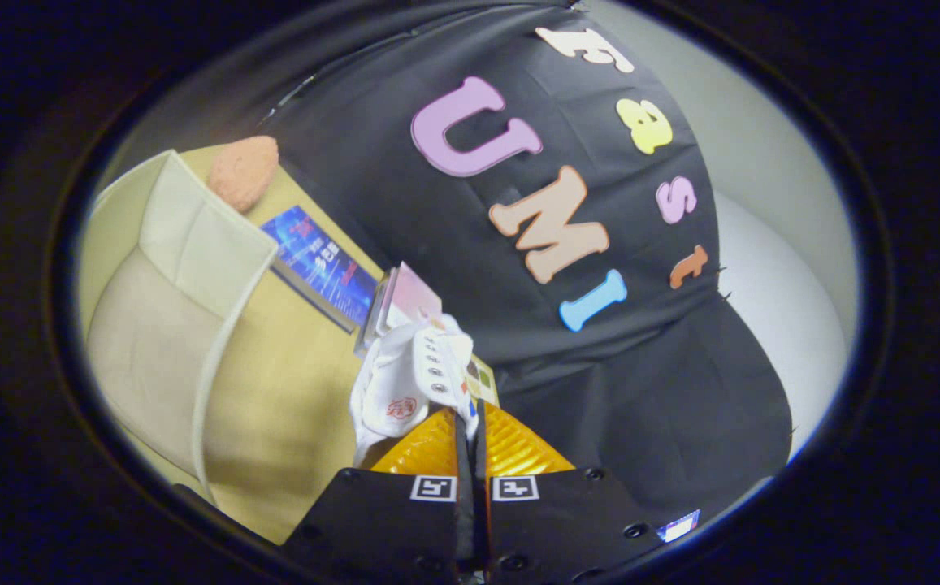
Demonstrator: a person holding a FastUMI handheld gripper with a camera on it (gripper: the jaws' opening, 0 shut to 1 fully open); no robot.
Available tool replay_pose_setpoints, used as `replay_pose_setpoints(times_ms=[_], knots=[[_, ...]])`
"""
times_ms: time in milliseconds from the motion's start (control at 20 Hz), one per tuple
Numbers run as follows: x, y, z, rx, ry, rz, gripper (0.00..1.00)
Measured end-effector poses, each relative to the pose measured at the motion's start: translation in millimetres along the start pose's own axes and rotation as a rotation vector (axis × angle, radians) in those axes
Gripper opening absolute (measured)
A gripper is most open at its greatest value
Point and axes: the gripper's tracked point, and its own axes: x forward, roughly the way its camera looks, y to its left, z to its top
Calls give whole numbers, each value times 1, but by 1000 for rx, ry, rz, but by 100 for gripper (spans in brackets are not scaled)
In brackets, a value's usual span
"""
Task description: Open the storage box then place both shoes into the box .Put the left shoe in first, then the right shoe, with the right side of both shoes facing outward in a uniform manner.
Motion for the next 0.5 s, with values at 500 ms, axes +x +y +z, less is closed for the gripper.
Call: replay_pose_setpoints(times_ms=[500], knots=[[-88, 117, 99, 194, -81, 293, 2]])
